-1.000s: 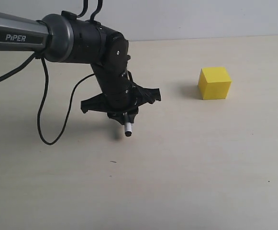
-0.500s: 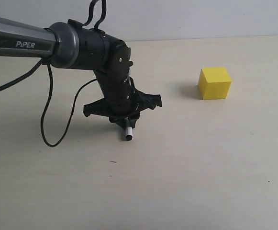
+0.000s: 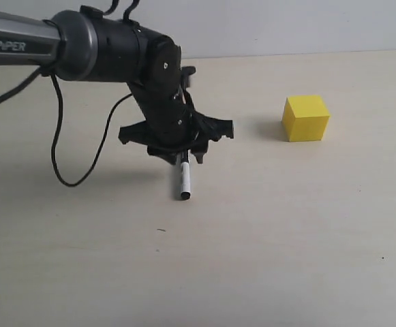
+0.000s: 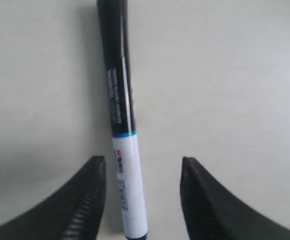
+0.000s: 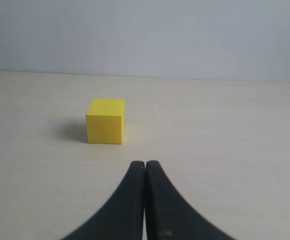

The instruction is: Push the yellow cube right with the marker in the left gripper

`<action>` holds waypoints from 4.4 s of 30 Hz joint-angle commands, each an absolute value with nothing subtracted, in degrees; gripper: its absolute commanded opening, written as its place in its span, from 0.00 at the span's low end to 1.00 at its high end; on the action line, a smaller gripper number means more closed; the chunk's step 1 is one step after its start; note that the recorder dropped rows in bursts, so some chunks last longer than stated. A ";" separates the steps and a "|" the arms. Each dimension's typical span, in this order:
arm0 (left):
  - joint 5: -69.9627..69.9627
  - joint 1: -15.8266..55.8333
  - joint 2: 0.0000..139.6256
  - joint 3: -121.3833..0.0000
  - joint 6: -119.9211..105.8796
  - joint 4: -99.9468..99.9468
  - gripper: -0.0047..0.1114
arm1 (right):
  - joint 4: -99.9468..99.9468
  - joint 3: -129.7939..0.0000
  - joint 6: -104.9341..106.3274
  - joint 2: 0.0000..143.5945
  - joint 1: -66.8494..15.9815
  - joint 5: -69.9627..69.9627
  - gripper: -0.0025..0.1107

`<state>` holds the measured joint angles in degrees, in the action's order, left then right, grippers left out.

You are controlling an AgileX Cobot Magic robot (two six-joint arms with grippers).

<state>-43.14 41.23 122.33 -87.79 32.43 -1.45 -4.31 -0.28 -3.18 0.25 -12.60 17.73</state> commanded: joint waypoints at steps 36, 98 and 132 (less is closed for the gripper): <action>-8.41 38.28 76.63 -39.17 9.10 4.40 0.04 | -4.35 0.00 -3.06 0.00 -12.71 17.05 0.02; -19.51 10.01 0.00 -6.89 8.99 5.39 0.04 | -4.35 0.00 -3.06 0.00 -12.71 17.46 0.02; -19.58 10.01 0.00 0.00 10.30 5.68 0.04 | -4.35 0.00 -3.06 0.00 -12.71 17.07 0.02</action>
<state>-20.60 10.24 0.32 -0.15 9.86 6.11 -4.31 -0.28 -3.18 0.25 -12.60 17.73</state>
